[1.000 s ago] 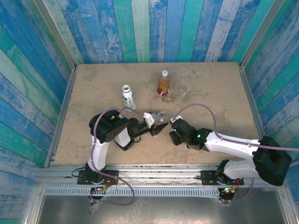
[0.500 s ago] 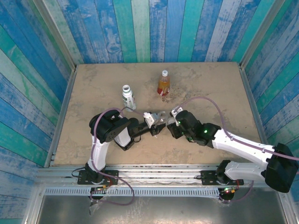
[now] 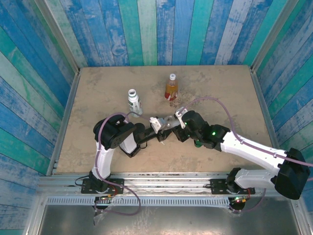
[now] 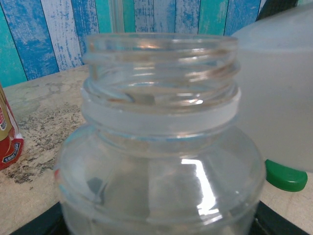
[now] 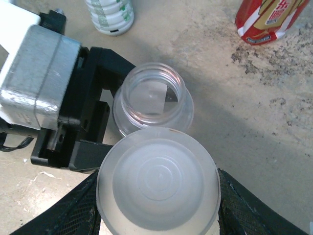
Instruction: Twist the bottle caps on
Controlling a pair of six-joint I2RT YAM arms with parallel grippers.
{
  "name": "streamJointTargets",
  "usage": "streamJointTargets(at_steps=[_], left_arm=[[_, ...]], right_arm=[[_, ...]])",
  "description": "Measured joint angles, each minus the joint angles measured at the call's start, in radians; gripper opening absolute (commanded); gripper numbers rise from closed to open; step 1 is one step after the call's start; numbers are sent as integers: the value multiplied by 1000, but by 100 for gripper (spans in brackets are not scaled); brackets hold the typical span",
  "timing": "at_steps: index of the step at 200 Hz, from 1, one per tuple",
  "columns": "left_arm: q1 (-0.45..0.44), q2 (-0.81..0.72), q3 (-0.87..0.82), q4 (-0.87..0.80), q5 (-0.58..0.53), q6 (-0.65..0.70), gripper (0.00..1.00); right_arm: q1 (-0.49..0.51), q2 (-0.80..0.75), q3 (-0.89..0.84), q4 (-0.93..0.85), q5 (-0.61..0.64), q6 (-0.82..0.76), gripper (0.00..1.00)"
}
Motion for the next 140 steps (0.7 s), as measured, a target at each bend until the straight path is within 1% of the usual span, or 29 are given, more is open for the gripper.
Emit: streamJointTargets(at_steps=[105, 140], left_arm=[[-2, 4, 7, -2, 8, 7, 54], [-3, 4, 9, -2, 12, 8, 54]], right_arm=[[0, -45, 4, 16, 2, -35, 52], [0, -69, 3, 62, 1, -40, 52]])
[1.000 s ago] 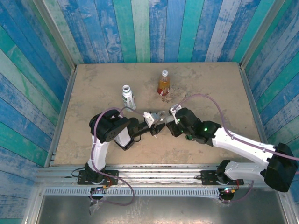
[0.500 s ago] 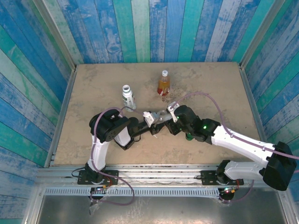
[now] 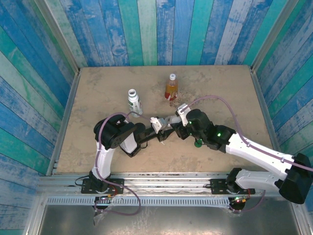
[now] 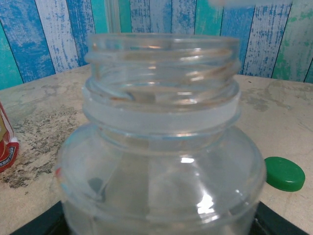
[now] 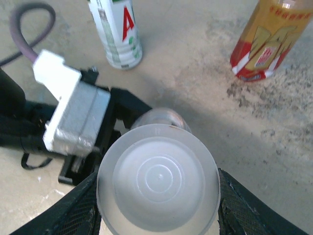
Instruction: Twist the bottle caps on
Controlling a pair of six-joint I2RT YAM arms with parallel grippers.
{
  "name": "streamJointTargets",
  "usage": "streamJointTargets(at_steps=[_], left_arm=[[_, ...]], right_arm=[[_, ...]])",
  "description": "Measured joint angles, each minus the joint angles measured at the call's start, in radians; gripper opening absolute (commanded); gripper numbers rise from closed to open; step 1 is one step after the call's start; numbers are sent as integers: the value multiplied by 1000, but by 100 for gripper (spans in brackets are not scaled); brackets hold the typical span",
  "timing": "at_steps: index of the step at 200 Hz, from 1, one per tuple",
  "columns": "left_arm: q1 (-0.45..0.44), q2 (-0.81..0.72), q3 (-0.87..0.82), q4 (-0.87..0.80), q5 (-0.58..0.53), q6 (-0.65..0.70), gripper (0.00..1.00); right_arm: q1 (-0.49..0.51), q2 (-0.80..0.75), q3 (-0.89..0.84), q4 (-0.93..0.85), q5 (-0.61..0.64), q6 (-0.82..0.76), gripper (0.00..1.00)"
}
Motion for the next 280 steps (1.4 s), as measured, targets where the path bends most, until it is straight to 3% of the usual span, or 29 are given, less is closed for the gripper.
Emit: streamJointTargets(at_steps=[133, 280], left_arm=[[0, 0, 1, -1, 11, 21, 54], [-3, 0, 4, -3, 18, 21, 54]], right_arm=[[-66, 158, 6, 164, -75, -30, 53], [-68, 145, -75, 248, -100, -67, 55]])
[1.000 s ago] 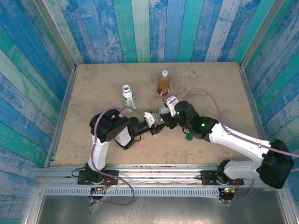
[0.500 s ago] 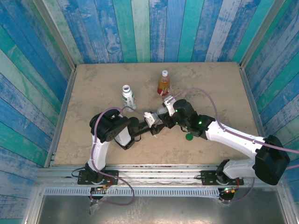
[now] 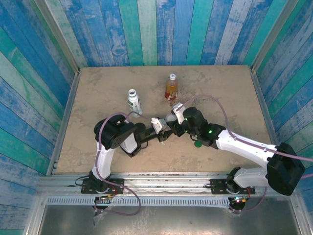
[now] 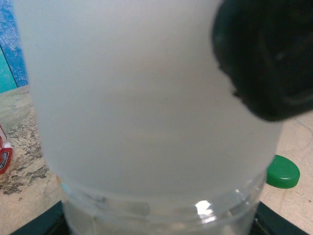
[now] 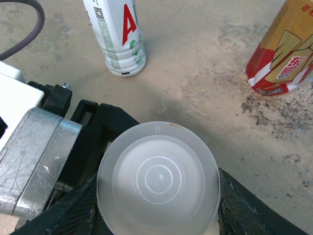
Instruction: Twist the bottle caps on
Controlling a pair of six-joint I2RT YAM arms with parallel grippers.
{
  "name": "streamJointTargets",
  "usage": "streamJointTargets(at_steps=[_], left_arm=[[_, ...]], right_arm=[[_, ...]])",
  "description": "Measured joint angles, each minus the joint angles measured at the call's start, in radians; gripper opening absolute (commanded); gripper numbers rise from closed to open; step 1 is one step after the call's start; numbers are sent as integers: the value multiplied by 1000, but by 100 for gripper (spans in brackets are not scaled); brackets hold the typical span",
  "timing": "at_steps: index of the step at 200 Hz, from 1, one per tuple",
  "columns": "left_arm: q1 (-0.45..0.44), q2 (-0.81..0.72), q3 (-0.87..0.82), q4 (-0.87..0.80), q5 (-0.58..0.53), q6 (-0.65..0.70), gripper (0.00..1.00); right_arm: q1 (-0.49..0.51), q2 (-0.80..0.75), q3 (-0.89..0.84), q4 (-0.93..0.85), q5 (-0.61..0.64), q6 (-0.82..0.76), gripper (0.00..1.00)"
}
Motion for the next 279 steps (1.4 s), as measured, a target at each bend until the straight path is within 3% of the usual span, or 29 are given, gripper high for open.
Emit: streamJointTargets(at_steps=[47, 98, 140, 198, 250, 279], left_arm=[[1, 0, 0, -1, 0, -4, 54], [1, 2, 0, 2, 2, -3, 54], [1, 8, 4, 5, 24, -5, 54], [1, 8, 20, -8, 143, 5, 54], [1, 19, 44, -21, 234, 0, 54], [1, 24, 49, -16, 251, -4, 54]], right_arm=[[0, 3, -3, 13, 0, -8, 57], [0, 6, 8, -28, -4, -10, 75], [-4, -68, -2, -51, -6, -29, 78], [-116, -227, -34, -50, -91, 35, 69], [-151, -82, 74, -201, -187, 95, 64], [-158, -40, 95, -239, -236, 117, 49]])
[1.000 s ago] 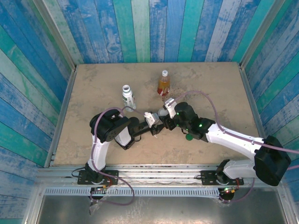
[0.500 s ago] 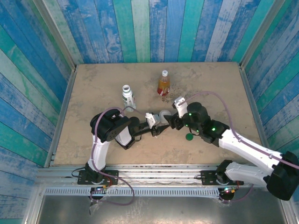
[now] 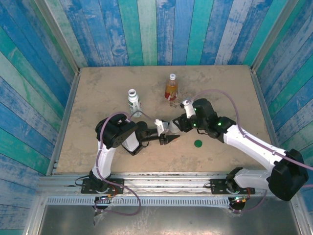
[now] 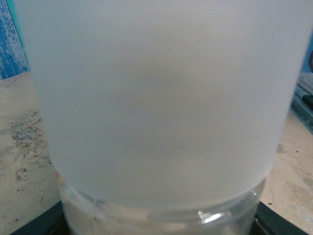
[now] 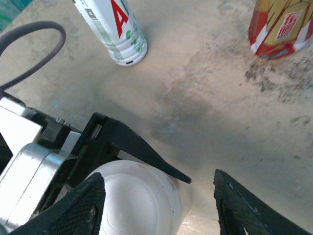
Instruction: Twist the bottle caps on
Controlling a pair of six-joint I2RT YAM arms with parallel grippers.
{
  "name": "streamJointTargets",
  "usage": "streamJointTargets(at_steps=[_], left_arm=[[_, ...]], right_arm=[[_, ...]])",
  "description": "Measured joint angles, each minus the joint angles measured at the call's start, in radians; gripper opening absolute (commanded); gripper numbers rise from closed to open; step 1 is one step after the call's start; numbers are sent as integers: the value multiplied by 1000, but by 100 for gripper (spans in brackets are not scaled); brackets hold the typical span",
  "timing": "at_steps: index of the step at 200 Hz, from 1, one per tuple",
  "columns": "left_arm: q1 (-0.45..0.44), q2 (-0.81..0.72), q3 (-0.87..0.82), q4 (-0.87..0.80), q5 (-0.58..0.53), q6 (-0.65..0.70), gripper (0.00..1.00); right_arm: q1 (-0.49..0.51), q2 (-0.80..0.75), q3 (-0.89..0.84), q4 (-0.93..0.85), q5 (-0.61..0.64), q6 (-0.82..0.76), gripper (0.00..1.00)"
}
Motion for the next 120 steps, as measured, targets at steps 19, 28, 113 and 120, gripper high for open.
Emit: streamJointTargets(at_steps=[19, 28, 113, 120], left_arm=[[1, 0, 1, -3, 2, -1, 54], [1, 0, 1, -4, 3, 0, 54], [1, 1, 7, -8, -4, -8, 54], [1, 2, 8, -8, -5, -11, 54]], right_arm=[[-12, 26, 9, 8, -38, 26, 42], [-17, 30, 10, 9, -54, 31, 40], [-49, -12, -44, 35, -157, 79, 41], [-50, -26, -58, 42, -158, 85, 42]])
